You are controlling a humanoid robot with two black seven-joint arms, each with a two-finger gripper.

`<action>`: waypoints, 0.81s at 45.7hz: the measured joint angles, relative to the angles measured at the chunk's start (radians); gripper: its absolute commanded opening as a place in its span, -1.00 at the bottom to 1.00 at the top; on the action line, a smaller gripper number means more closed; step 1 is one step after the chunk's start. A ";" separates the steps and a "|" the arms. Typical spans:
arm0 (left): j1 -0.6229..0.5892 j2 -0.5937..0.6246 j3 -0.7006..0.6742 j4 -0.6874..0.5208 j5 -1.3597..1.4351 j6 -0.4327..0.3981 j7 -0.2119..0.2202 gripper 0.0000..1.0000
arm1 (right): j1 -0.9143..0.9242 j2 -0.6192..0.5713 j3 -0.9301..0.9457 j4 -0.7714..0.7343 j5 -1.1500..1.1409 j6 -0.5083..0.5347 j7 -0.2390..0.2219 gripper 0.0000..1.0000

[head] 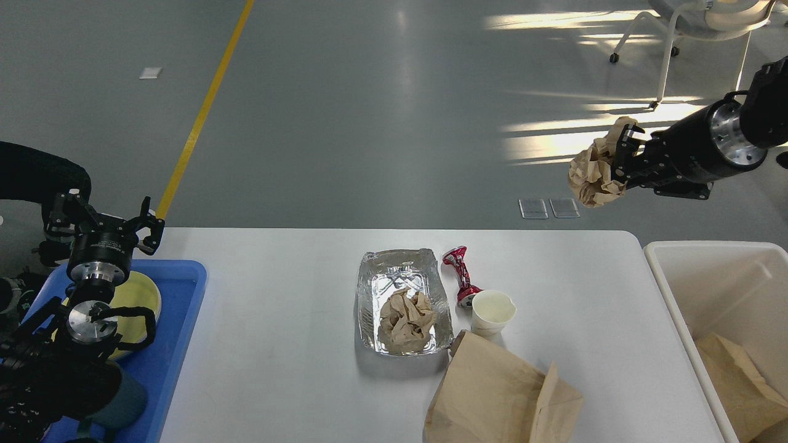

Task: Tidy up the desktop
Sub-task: 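Carry the crumpled paper into the white bin and release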

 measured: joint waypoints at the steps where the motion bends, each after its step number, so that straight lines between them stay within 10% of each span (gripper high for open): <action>1: 0.000 0.000 0.000 0.000 0.000 0.000 0.000 0.93 | -0.004 0.000 -0.004 -0.009 0.000 -0.005 0.000 -1.00; 20: 0.000 0.000 -0.001 0.000 0.001 0.000 0.000 0.93 | -0.570 0.000 -0.017 -0.353 0.002 -0.456 0.000 -1.00; 26: 0.000 0.000 -0.001 0.000 0.002 0.000 0.000 0.93 | -0.696 0.000 -0.013 -0.427 0.002 -0.467 0.000 0.97; 37: 0.000 0.000 0.000 0.000 0.001 0.000 0.000 0.93 | -0.811 0.021 0.003 -0.547 0.003 -0.479 0.000 1.00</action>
